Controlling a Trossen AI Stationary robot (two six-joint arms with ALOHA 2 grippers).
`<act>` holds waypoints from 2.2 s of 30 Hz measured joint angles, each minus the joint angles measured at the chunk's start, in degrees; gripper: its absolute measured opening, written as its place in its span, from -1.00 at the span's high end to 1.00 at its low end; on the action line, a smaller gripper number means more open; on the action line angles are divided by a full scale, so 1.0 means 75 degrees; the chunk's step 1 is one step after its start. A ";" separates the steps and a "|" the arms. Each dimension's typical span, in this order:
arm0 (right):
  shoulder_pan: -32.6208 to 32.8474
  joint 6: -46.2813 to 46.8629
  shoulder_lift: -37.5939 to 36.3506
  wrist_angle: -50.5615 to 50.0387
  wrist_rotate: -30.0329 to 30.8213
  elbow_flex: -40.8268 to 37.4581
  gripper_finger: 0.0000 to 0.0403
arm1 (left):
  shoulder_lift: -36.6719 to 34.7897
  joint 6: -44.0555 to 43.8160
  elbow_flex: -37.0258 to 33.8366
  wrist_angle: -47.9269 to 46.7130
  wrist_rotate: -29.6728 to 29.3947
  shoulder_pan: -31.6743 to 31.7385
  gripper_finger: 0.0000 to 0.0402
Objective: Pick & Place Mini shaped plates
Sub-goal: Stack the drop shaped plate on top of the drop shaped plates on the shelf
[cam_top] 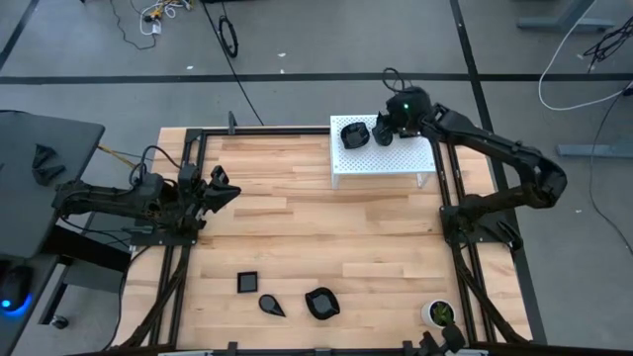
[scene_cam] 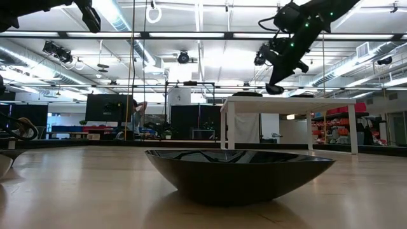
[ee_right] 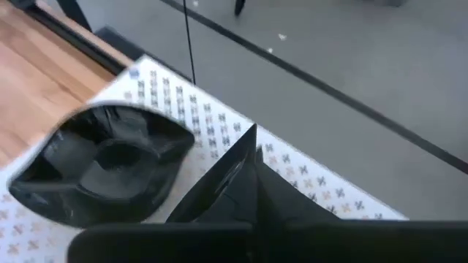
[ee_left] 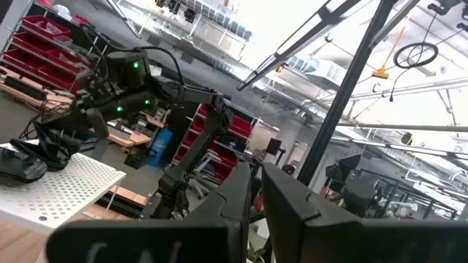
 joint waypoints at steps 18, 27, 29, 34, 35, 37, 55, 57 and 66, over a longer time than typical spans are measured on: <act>0.0014 0.0321 -0.0013 0.0597 0.0785 -0.0540 0.62 | -0.0001 0.0000 -0.0003 0.0000 0.0000 -0.0002 0.79; 0.0644 0.0667 -0.0015 0.0097 -0.1304 -0.0538 0.53 | -0.0001 0.0000 -0.0001 0.0000 0.0000 0.0001 0.79; 0.0761 0.0667 -0.0004 0.0018 -0.1364 -0.0538 0.57 | -0.0001 -0.0003 0.0000 0.0000 0.0000 -0.0002 0.79; 0.0814 0.0912 0.0092 -0.0094 -0.0945 -0.0535 0.68 | -0.0001 0.0000 -0.0003 0.0000 0.0000 -0.0001 0.79; 0.0806 0.0947 0.0120 -0.0090 -0.0889 -0.0535 0.71 | -0.0001 -0.0001 0.0000 0.0000 0.0000 -0.0001 0.79; 0.0776 0.1011 0.0169 -0.0099 -0.0888 -0.0535 0.75 | -0.0001 0.0000 -0.0003 0.0000 0.0000 0.0000 0.79; 0.0778 0.1519 -0.0169 -0.0828 -0.0604 -0.0532 0.97 | -0.0001 -0.0002 -0.0001 0.0000 0.0000 -0.0002 0.79; 0.0779 0.1521 -0.0101 -0.1051 -0.0568 -0.0532 0.98 | -0.0001 0.0000 -0.0001 0.0000 0.0000 0.0001 0.79; 0.0779 0.1488 -0.0056 -0.1023 -0.0288 -0.0532 0.94 | 0.0002 0.0000 -0.0002 -0.0001 0.0000 -0.0002 0.79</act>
